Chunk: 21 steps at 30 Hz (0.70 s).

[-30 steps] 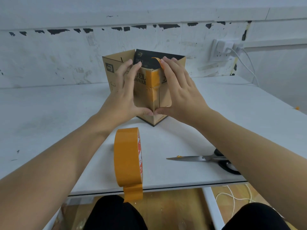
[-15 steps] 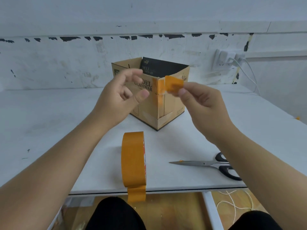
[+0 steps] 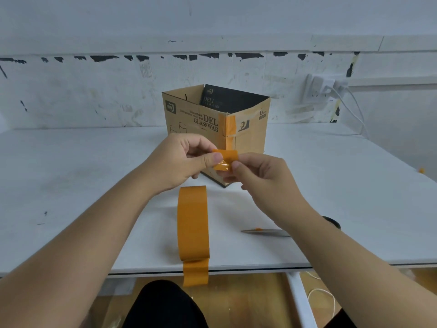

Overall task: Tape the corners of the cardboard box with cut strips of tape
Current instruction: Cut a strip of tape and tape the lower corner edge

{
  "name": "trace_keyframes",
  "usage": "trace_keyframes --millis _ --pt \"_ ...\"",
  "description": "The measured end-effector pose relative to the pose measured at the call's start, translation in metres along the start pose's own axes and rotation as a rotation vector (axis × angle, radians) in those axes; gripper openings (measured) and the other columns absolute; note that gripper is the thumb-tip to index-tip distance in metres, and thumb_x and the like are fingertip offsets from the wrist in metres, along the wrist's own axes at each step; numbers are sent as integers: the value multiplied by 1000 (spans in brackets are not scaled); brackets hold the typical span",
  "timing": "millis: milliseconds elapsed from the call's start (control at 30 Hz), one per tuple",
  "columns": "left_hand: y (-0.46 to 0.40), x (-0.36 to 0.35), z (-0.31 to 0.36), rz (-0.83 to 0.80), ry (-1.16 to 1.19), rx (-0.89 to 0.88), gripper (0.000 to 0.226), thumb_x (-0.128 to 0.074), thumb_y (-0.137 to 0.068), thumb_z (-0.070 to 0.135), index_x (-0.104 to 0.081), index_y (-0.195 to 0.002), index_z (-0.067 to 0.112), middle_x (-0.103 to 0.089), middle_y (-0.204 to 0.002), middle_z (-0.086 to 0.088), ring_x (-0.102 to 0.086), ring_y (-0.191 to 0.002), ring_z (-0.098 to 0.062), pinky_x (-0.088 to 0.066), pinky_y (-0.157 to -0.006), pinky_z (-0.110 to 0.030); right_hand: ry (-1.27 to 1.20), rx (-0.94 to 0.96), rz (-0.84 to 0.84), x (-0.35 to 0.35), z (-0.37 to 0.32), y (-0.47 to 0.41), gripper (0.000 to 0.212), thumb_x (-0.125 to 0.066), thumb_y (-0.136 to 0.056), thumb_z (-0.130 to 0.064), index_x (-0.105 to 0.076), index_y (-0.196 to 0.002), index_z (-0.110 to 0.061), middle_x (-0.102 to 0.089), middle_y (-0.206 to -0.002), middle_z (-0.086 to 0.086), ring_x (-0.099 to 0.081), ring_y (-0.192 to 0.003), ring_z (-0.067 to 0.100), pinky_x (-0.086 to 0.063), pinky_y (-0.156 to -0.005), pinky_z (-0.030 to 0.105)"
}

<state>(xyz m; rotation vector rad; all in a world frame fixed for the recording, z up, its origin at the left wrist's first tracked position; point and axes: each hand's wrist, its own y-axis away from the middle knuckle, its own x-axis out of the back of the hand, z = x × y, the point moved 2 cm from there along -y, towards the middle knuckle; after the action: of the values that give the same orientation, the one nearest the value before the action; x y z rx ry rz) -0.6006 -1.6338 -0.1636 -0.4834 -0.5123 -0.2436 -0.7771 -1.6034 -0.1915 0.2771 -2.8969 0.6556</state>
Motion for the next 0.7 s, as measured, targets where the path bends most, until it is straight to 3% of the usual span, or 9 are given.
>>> trace_keyframes --millis 167,267,433,533,633,700 --pt "-5 1 2 27 -36 -50 19 -66 -72 44 -69 -83 29 -67 -69 17 -60 -62 -1 -47 -55 -11 28 -165 56 -1 -5 -11 19 -61 -91 -33 -74 -89 -19 -76 -76 -5 -72 -71 6 -47 -53 8" --pt "-7 1 0 37 -48 -61 23 -66 -72 46 -70 -86 28 -69 -79 8 -64 -75 -9 -54 -68 -19 206 -159 111 -2 -9 -14 22 -61 -90 -39 -74 -91 -22 -75 -74 -7 -70 -72 8 -56 -65 21" --pt "-8 3 -5 11 -43 -74 17 -65 -74 45 -69 -87 35 -69 -81 12 -64 -77 -6 -54 -69 -16 327 -188 165 2 -8 -19 31 -63 -86 -46 -68 -103 -21 -72 -83 0 -67 -79 15 -55 -70 30" --pt "-7 1 -12 0 -21 -62 16 -67 -75 42 -68 -90 37 -69 -77 17 -63 -71 0 -49 -59 -12 250 -125 131 3 -5 -19 11 -66 -87 -36 -68 -83 -26 -70 -77 4 -64 -73 17 -53 -64 27" --pt "-6 -3 -23 21 58 -24 31 -69 -73 42 -65 -104 42 -71 -75 12 -58 -61 -3 -48 -56 -13 197 -95 103 3 6 -20 9 -68 -87 -28 -68 -79 -26 -68 -72 -1 -56 -62 3 -46 -56 13" --pt "-4 -6 -31 30 81 14 34 -71 -70 42 -65 -103 41 -72 -73 8 -58 -57 -7 -50 -56 -16 180 -90 75 3 16 -20 9 -69 -87 -26 -69 -78 -26 -69 -72 -2 -56 -61 1 -47 -57 13"
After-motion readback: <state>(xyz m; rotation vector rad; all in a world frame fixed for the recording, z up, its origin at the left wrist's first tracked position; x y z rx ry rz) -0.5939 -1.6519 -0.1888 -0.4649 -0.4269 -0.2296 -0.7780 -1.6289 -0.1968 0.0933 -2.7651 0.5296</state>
